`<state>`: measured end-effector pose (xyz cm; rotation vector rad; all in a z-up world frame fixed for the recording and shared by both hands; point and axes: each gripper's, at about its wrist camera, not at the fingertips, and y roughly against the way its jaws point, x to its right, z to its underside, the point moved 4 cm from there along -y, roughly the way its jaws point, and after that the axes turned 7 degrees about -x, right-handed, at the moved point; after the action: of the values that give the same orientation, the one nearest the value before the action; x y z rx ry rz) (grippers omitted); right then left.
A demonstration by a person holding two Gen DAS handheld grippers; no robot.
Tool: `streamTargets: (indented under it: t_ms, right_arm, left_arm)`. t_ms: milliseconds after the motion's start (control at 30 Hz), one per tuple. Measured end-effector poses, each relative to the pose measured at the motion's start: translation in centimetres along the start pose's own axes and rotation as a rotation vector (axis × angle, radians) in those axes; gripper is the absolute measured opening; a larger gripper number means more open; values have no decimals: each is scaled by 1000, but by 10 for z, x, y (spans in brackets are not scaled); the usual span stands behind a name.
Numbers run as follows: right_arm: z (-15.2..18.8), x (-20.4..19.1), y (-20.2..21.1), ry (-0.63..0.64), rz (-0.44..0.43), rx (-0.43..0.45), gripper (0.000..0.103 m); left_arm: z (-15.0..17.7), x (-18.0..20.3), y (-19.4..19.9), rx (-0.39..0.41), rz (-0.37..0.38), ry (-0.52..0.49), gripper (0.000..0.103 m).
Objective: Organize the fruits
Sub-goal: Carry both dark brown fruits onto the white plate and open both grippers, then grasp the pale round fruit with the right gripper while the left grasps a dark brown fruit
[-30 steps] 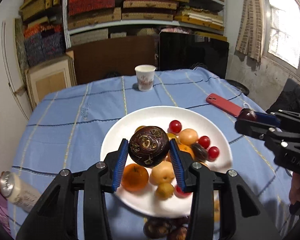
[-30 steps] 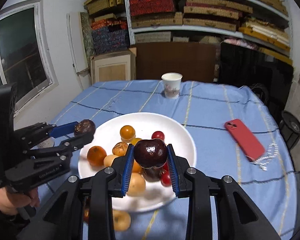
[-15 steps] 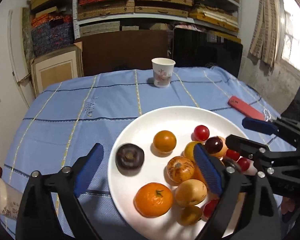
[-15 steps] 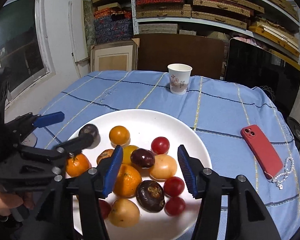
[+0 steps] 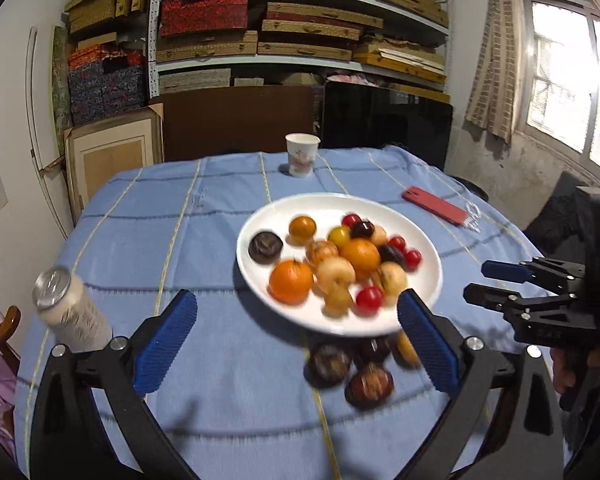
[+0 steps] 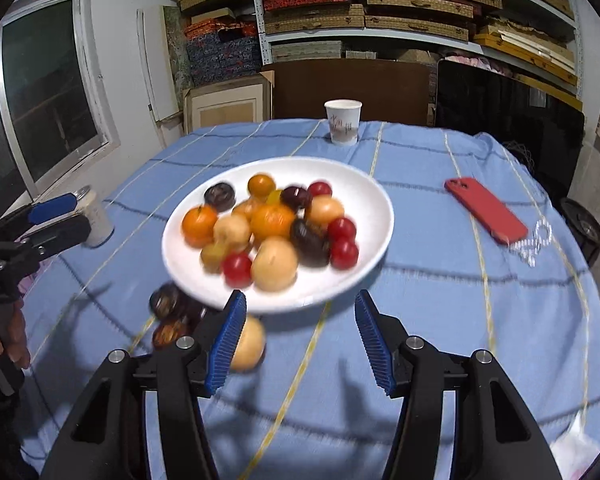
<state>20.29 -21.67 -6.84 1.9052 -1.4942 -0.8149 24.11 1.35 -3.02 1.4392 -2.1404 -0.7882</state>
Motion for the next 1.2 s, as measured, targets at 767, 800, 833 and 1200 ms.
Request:
streamTargets:
  t_ms: [767, 800, 833, 1200]
  right_arm:
    - [21, -55, -59, 82, 82, -131, 57]
    - [20, -55, -62, 82, 81, -136, 57]
    - [20, -56, -65, 87, 82, -140, 56]
    - [40, -45, -29, 58, 31, -67, 42]
  left_arm:
    - [73, 2, 41, -32, -50, -2, 99]
    - [73, 3, 40, -33, -50, -3, 99]
    - [73, 3, 38, -37, -49, -4, 99]
    - [69, 21, 9, -86, -64, -25, 99]
